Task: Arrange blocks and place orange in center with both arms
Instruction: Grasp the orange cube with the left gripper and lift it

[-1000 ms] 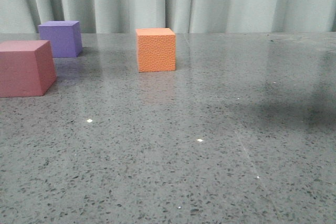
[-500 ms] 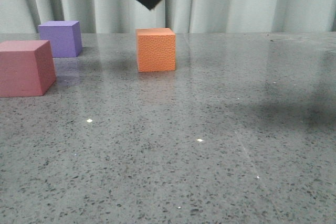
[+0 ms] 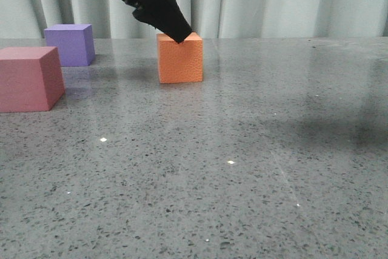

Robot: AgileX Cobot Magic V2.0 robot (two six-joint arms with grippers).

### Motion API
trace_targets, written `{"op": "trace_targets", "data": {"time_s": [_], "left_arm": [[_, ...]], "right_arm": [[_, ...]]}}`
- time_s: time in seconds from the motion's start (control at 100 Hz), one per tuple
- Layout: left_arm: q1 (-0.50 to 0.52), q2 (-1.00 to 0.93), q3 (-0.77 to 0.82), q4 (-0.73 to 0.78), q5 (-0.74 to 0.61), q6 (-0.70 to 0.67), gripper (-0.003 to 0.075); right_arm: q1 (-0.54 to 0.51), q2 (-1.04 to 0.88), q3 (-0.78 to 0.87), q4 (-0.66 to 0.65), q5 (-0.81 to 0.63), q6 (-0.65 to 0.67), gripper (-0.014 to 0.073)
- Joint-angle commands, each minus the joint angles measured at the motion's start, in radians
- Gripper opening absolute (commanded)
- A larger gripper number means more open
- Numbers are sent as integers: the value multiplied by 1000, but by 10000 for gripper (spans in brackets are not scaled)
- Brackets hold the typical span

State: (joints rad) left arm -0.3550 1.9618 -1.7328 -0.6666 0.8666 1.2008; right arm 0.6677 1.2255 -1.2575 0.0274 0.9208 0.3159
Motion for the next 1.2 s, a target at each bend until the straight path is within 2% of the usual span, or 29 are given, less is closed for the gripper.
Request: {"op": "trace_targets", "data": {"time_s": [0.0, 0.19, 0.51, 0.6, 0.91, 1.01, 1.19], "left_arm": [[-7, -41, -34, -47, -29, 2, 693], [-7, -12, -34, -53, 19, 2, 693], [-7, 10, -34, -53, 21, 2, 683], [-7, 10, -34, -53, 21, 2, 627], [-7, 10, -34, -53, 21, 2, 317], [-7, 10, -34, -53, 23, 2, 267], [-5, 2, -54, -53, 27, -35, 263]], "right_arm": [[-1, -29, -22, -1, -61, -7, 592], [-1, -29, -22, -1, -58, -7, 592], [-1, -29, -22, -1, -57, -7, 592], [-1, -29, -22, -1, -57, -7, 592], [-1, -29, -22, -1, -57, -7, 592], [-1, -29, -22, -1, -57, -7, 592], [-1, -29, -22, -1, -57, -7, 592]]}}
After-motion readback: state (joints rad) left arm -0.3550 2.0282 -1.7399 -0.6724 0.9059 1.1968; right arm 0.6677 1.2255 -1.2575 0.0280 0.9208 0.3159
